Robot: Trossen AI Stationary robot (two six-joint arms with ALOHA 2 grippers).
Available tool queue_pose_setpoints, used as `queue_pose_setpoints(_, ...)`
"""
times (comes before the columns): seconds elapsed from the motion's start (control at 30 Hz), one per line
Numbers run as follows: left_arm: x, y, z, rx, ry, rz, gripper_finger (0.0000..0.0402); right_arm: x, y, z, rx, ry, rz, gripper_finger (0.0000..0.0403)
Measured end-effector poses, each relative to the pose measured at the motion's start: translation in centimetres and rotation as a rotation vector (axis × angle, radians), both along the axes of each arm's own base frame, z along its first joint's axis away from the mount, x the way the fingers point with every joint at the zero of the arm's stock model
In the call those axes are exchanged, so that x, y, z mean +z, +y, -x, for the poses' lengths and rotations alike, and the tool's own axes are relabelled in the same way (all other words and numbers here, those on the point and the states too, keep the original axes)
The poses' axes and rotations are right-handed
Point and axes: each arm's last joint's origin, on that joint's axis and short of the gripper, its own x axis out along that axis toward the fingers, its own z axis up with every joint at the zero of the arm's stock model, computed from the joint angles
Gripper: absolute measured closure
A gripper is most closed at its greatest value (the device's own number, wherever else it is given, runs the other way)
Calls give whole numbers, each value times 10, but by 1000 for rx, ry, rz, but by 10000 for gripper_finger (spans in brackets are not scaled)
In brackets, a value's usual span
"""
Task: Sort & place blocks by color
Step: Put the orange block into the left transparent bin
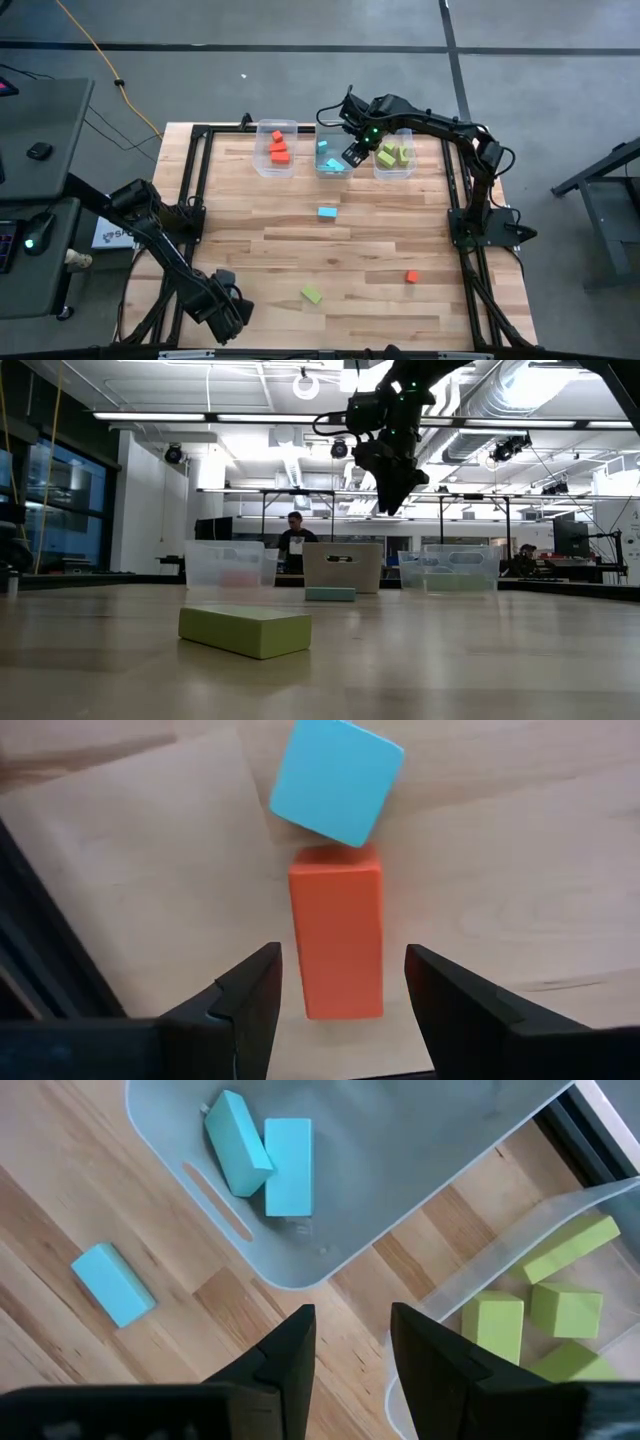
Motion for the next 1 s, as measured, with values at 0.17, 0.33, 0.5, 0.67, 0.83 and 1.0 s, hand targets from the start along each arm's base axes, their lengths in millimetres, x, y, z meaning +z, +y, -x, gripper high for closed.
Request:
queue_pose_setpoints(0.17, -4, -1, -1, 0, -21, 29, 211, 0, 0, 0, 0, 0, 0, 279)
queue_pose_setpoints(0.33, -4, 1, 1, 0, -3, 9, 211, 0, 0, -1, 0, -6, 4, 279)
queue_pose_setpoints(0.5, -4, 1, 1, -7, 1, 4, 211, 0, -1, -1, 0, -10, 6, 279)
queue_pose_setpoints(0.67, -11, 4, 4, -9, 4, 1, 211, 0, -1, -1, 0, -11, 6, 279)
queue_pose_setpoints(0.83, -23, 5, 5, -9, -27, 33, 211, 0, -1, -1, 0, -10, 6, 279)
queue_pose_setpoints(1.0, -23, 6, 5, -11, -28, 27, 217, 0, -1, -1, 0, -11, 6, 279)
